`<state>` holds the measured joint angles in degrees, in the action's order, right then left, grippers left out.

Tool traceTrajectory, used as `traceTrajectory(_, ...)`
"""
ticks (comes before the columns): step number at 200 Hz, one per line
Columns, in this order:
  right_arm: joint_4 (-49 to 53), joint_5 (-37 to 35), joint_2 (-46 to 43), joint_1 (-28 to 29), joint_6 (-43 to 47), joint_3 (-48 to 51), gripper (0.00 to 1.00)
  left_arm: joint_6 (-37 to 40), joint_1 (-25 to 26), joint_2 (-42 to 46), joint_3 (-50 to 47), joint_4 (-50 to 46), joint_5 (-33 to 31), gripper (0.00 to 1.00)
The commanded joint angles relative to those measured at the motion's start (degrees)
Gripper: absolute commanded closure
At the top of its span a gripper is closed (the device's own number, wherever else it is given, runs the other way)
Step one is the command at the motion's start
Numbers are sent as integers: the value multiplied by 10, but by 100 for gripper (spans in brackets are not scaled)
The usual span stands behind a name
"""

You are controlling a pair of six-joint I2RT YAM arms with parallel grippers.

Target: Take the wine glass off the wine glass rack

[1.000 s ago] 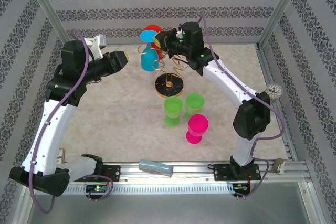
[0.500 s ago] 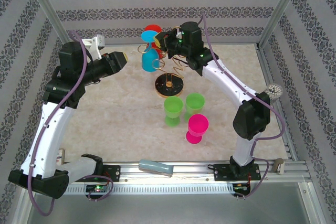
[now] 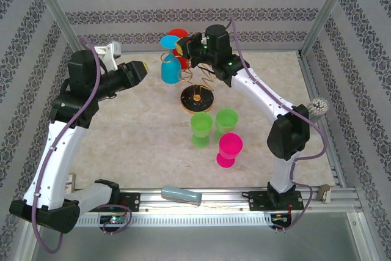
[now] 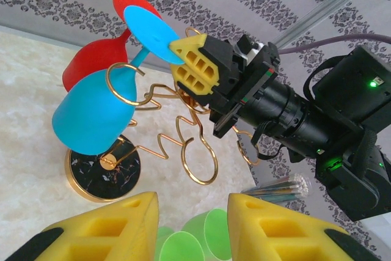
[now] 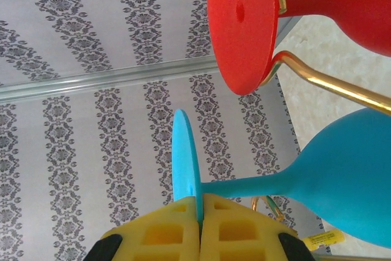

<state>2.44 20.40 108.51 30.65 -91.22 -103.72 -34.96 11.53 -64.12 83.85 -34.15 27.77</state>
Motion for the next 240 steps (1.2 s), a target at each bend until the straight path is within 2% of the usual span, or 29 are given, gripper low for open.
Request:
traceTrajectory(1,9,-4,15,3,-5,-24,100,-3,-2,11,-7,26,-4,64)
traceTrajectory(91,30,16,29,16,24,-70,100,-4,-3,22,-12,22,-13,64)
traceTrajectory(240,29,52,73,24,12,-107,100,-6,-3,38,-17,13,-24,64)
